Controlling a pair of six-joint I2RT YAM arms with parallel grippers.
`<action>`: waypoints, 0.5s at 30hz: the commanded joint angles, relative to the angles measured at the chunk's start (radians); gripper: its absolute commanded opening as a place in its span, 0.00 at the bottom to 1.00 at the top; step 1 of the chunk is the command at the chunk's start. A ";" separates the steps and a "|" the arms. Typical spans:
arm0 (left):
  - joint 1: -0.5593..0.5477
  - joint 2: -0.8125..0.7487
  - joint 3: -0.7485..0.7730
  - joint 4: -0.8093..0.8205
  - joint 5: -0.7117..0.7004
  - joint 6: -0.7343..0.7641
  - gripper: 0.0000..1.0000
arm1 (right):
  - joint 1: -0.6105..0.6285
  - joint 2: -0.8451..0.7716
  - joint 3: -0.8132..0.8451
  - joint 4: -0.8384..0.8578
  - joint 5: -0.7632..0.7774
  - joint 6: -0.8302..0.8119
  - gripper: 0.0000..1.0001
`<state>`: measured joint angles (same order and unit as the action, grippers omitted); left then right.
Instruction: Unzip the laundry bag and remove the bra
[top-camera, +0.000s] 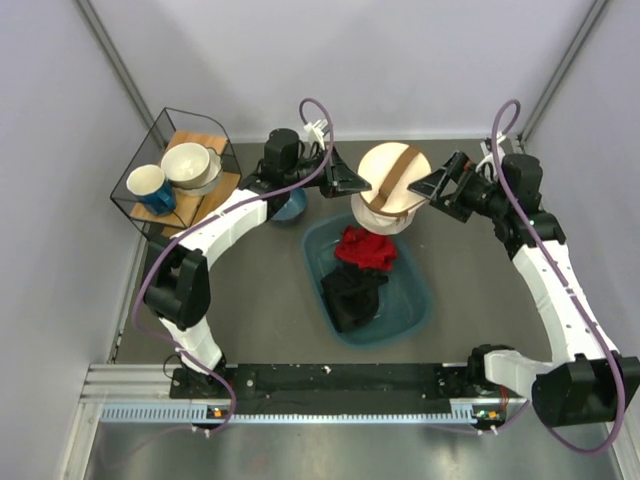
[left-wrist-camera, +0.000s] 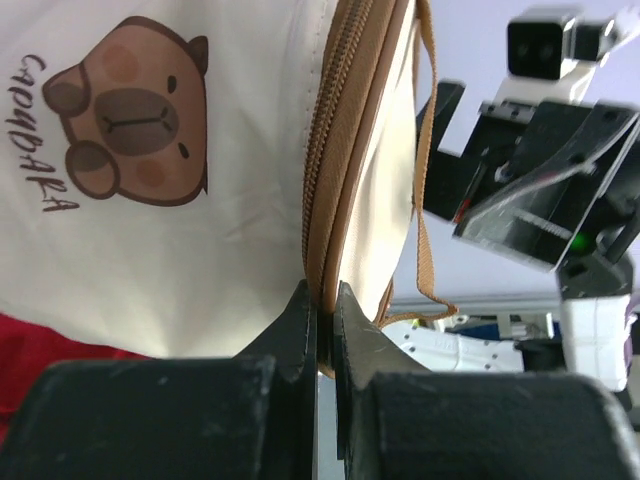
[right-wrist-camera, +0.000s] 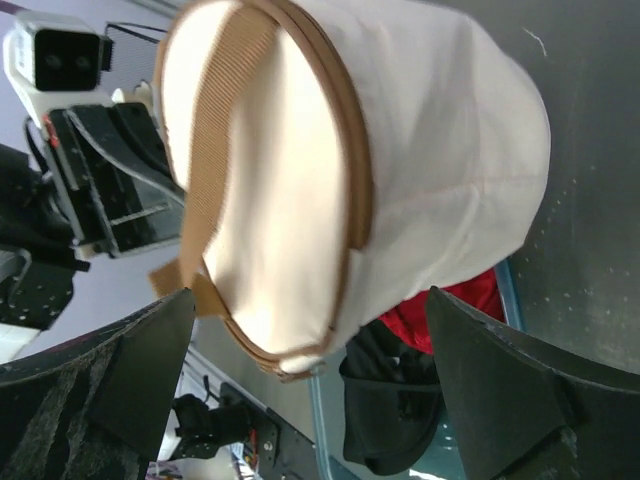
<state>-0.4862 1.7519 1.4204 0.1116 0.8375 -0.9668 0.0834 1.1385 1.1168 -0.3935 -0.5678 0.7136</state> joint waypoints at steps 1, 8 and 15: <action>0.001 -0.015 0.067 0.079 -0.040 -0.118 0.00 | 0.044 -0.057 -0.048 -0.004 0.124 -0.003 0.99; 0.001 -0.011 0.097 0.030 -0.067 -0.096 0.00 | 0.096 -0.065 -0.109 0.142 0.135 0.093 0.94; 0.001 -0.006 0.081 0.020 -0.066 -0.076 0.00 | 0.108 -0.036 -0.098 0.180 0.157 0.112 0.62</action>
<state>-0.4862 1.7569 1.4696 0.0887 0.7765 -1.0527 0.1814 1.0943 0.9981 -0.2981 -0.4393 0.7948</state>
